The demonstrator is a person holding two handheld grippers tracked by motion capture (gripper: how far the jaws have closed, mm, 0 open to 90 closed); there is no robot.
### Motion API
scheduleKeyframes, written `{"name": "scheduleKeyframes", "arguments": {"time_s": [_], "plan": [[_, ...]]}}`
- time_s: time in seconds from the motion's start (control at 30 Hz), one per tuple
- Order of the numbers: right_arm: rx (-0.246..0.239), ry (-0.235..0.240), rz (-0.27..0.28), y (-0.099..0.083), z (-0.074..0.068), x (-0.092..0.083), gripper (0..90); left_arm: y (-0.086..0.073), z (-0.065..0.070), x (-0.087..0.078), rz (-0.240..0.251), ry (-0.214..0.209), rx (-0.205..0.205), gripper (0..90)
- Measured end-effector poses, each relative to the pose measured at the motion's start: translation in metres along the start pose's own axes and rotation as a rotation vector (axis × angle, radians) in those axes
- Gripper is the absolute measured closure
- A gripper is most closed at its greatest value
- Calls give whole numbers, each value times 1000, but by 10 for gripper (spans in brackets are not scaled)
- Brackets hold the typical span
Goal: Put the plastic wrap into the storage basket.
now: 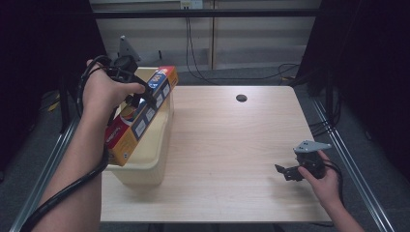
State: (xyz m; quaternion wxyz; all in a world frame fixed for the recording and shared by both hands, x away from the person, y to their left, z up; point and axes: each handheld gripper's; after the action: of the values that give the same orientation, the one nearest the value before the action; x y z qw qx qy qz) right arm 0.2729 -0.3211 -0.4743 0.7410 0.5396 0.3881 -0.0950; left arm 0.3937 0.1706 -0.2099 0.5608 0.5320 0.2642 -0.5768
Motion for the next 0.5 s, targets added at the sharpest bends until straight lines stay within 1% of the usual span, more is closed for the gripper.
{"name": "scheduleKeyframes", "arguments": {"time_s": [0.07, 0.1, 0.23, 0.37, 0.43, 0.5], "plan": [[0, -4, 0, 0, 0, 0, 24, -1, -3, -2, 5, -1, 0, 407], [3, -4, -1, 0, 0, 0, 24, -2, -4, -2, 9, -4, -11, 407], [0, -5, -1, 0, 1, 0, 24, -4, -9, -5, 16, 10, -23, 407], [3, -9, -1, 0, 0, 1, 25, -6, -13, -7, 15, 13, -26, 407], [5, -10, -1, 0, 0, 1, 24, -8, -16, -9, 24, 15, -40, 407], [5, -11, -1, 0, 0, 1, 24, -8, -18, -10, 24, 26, -38, 406]]}}
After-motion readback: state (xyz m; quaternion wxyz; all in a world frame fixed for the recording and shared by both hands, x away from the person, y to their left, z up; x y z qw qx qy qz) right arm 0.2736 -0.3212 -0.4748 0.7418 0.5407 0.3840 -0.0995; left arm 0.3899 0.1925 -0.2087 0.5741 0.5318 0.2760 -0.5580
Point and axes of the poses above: each handheld gripper's, and its own axes: x roughly forward along the jaws, y roughly out of its top, z roughly to its right, and after that the axes turned 5 degrees about -y, right-handed
